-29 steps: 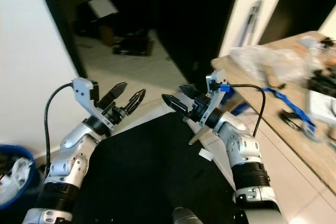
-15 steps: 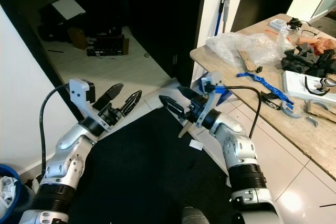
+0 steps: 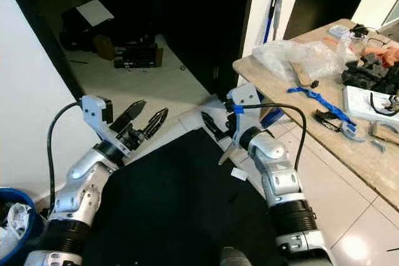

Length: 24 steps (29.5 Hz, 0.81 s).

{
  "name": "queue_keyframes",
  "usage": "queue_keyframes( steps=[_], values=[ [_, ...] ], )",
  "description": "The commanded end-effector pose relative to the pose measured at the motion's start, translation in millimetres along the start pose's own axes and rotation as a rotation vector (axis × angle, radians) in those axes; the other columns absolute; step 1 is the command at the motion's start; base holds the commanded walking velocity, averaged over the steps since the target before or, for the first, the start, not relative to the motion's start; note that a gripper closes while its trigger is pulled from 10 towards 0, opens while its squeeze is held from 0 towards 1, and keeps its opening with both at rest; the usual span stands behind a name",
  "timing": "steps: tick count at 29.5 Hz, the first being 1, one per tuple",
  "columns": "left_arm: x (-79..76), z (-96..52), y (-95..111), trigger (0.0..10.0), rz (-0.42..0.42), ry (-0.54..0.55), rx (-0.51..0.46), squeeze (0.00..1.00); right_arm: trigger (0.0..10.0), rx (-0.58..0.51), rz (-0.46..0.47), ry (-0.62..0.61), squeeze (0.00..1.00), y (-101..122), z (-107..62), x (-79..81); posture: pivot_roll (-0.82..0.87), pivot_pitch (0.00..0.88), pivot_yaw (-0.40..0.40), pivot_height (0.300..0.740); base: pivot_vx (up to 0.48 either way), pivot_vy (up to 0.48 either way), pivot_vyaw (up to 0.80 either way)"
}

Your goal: Picking trash to rubbish bin

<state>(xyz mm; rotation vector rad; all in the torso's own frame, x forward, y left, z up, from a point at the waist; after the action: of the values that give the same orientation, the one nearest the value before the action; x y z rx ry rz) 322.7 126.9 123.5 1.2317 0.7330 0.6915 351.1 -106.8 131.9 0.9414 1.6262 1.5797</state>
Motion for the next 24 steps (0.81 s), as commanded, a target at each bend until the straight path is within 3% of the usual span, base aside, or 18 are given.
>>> queue_keyframes(
  steps=[1, 10, 24],
  values=[
    [1.3, -3.2, 1.3, 10.0, 0.017, -0.005, 0.008, 0.00, 10.0, -0.003, -0.001, -0.005, 0.00, 0.9, 1.3, 1.4, 0.03, 0.000, 0.014, 0.740, 0.000, 0.000, 0.00],
    [0.0, -2.2, -0.3, 10.0, 0.011, -0.008, 0.009, 0.00, 10.0, -0.003, 0.001, -0.026, 0.00, 1.4, 0.6, 0.4, 0.03, 0.000, 0.008, 0.740, 0.000, 0.000, 0.00],
    [-1.5, -1.8, -2.8, 10.0, -0.015, -0.015, -0.001, 0.00, 10.0, 0.024, 0.046, 0.050, 0.00, -2.4, 1.4, 2.5, 0.03, 0.000, -0.003, 0.740, 0.000, 0.000, 0.00]
  ],
)
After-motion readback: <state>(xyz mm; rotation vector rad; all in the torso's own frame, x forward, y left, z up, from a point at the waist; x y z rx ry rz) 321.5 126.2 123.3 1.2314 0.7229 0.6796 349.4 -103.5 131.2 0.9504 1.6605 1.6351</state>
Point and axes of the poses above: a point about 5 cm out from each wrist's last joint towards the gripper, its own z axis pointing out of the wrist towards the gripper, its own y axis along the axis of the wrist's last joint, x = y × z, the point moved 4 cm from there along z, pointing out of the wrist towards the gripper, and after that the axes turned 5 degrees about z, right-handed, at the moved point
